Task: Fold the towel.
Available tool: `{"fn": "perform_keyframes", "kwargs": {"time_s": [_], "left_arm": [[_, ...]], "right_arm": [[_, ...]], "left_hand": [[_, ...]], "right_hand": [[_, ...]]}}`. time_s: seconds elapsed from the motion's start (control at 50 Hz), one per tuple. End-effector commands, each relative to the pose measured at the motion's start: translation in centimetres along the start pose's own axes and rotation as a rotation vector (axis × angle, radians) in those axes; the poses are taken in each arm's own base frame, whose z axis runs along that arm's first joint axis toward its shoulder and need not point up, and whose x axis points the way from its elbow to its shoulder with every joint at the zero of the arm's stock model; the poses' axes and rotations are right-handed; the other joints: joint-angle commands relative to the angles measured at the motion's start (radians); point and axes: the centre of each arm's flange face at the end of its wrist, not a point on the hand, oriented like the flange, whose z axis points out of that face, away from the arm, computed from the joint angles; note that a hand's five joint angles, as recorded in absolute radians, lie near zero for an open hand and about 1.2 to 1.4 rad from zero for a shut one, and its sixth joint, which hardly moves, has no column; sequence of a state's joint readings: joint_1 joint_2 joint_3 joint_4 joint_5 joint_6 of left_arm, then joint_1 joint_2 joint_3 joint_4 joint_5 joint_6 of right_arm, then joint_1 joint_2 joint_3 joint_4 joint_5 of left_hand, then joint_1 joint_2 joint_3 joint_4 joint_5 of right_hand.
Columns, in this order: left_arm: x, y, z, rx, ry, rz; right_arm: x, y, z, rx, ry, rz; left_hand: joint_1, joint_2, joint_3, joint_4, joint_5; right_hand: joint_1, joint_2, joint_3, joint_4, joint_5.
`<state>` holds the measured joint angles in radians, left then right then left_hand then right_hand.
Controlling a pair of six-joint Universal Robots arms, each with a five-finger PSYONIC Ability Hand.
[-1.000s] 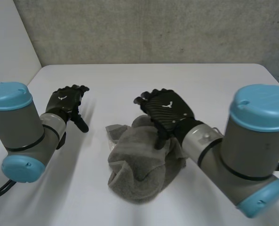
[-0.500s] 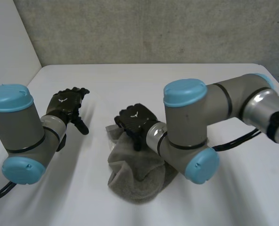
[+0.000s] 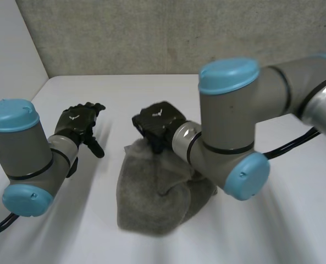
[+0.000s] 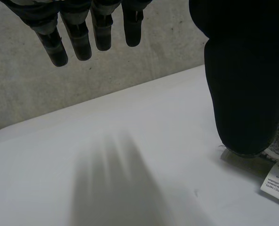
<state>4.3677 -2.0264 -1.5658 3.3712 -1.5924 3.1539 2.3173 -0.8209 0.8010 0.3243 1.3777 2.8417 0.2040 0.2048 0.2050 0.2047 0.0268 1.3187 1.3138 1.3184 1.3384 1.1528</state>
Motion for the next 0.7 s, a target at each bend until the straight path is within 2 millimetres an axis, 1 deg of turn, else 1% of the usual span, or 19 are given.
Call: {"fn": "perform_keyframes", "kwargs": {"time_s": [0.02,0.06,0.08,0.12,0.14,0.18,0.24,0.28,0.3,0.34,0.36,0.38,0.4,0.44,0.46,0.5,0.52,0.56,0.7], "left_arm": [[0.3,0.0,-0.2,-0.001,0.010,0.002],[0.6,0.0,-0.3,0.000,0.019,0.002],[0.6,0.0,-0.3,0.000,0.019,0.002],[0.7,0.1,-0.4,-0.004,0.025,0.002],[0.7,0.3,-0.5,-0.010,0.032,0.002],[1.0,0.5,-0.6,-0.015,0.049,0.004],[1.5,0.7,-0.8,-0.019,0.092,0.005],[1.8,0.8,-0.9,-0.022,0.117,0.004],[2.0,0.8,-0.9,-0.023,0.135,0.004],[2.3,0.9,-1.0,-0.026,0.155,0.006],[2.5,1.2,-1.2,-0.033,0.167,0.007],[2.6,1.3,-1.2,-0.037,0.175,0.007],[2.6,1.3,-1.2,-0.037,0.175,0.007],[2.9,1.5,-1.3,-0.041,0.185,0.009],[2.9,1.5,-1.3,-0.041,0.185,0.009],[3.0,1.6,-1.3,-0.044,0.188,0.009],[3.1,1.7,-1.3,-0.047,0.191,0.010],[3.2,1.8,-1.4,-0.050,0.194,0.010],[3.4,2.0,-1.3,-0.042,0.199,0.018]], "right_arm": [[1.5,-2.2,-2.9,0.056,0.048,0.016],[2.9,-2.2,-4.2,0.054,0.083,0.025],[2.9,-2.2,-4.2,0.054,0.083,0.025],[3.6,-1.9,-5.3,0.051,0.103,0.035],[3.6,-1.9,-5.3,0.051,0.103,0.035],[4.3,-1.0,-6.2,0.039,0.129,0.041],[4.7,-0.3,-6.6,0.030,0.144,0.043],[6.0,0.6,-7.4,0.031,0.190,0.049],[6.0,0.6,-7.4,0.031,0.190,0.049],[7.4,1.1,-8.4,0.048,0.246,0.053],[7.4,1.1,-8.4,0.049,0.246,0.053],[8.2,1.3,-8.8,0.057,0.276,0.054],[8.2,1.3,-8.8,0.058,0.276,0.054],[9.7,2.0,-9.5,0.073,0.336,0.061],[9.8,2.0,-9.5,0.073,0.336,0.061],[11.1,2.7,-10.0,0.081,0.389,0.065],[11.2,2.8,-10.0,0.081,0.390,0.065],[12.3,3.6,-10.4,0.083,0.433,0.070],[14.0,5.0,-10.7,0.077,0.490,0.077]], "left_hand": [[0.036,0.035,0.035,0.035,0.039],[0.036,0.035,0.035,0.035,0.039],[0.036,0.035,0.035,0.035,0.039],[0.036,0.035,0.035,0.035,0.039],[0.036,0.035,0.035,0.035,0.039],[0.036,0.035,0.035,0.035,0.039],[0.036,0.035,0.035,0.035,0.039],[0.036,0.035,0.035,0.035,0.039],[0.036,0.035,0.035,0.035,0.039],[0.036,0.035,0.035,0.035,0.039],[0.036,0.035,0.035,0.035,0.039],[0.036,0.035,0.035,0.035,0.039],[0.036,0.035,0.035,0.035,0.039],[0.036,0.035,0.035,0.035,0.039],[0.036,0.035,0.035,0.035,0.039],[0.036,0.035,0.035,0.035,0.039],[0.036,0.035,0.035,0.035,0.039],[0.036,0.035,0.035,0.035,0.039],[0.036,0.035,0.035,0.035,0.039]], "right_hand": [[0.078,0.083,0.078,0.058,0.069],[0.078,0.083,0.078,0.058,0.069],[0.078,0.083,0.078,0.058,0.069],[0.078,0.083,0.078,0.058,0.069],[0.078,0.083,0.078,0.058,0.069],[0.078,0.083,0.078,0.058,0.069],[0.078,0.083,0.078,0.058,0.069],[0.078,0.083,0.078,0.058,0.069],[0.078,0.083,0.078,0.058,0.069],[0.078,0.083,0.078,0.058,0.069],[0.078,0.083,0.078,0.058,0.069],[0.078,0.083,0.078,0.058,0.069],[0.078,0.083,0.078,0.058,0.069],[0.078,0.083,0.078,0.058,0.069],[0.078,0.083,0.078,0.058,0.069],[0.078,0.083,0.078,0.058,0.069],[0.078,0.083,0.078,0.058,0.069],[0.078,0.083,0.078,0.058,0.069],[0.078,0.083,0.078,0.058,0.069]]}}
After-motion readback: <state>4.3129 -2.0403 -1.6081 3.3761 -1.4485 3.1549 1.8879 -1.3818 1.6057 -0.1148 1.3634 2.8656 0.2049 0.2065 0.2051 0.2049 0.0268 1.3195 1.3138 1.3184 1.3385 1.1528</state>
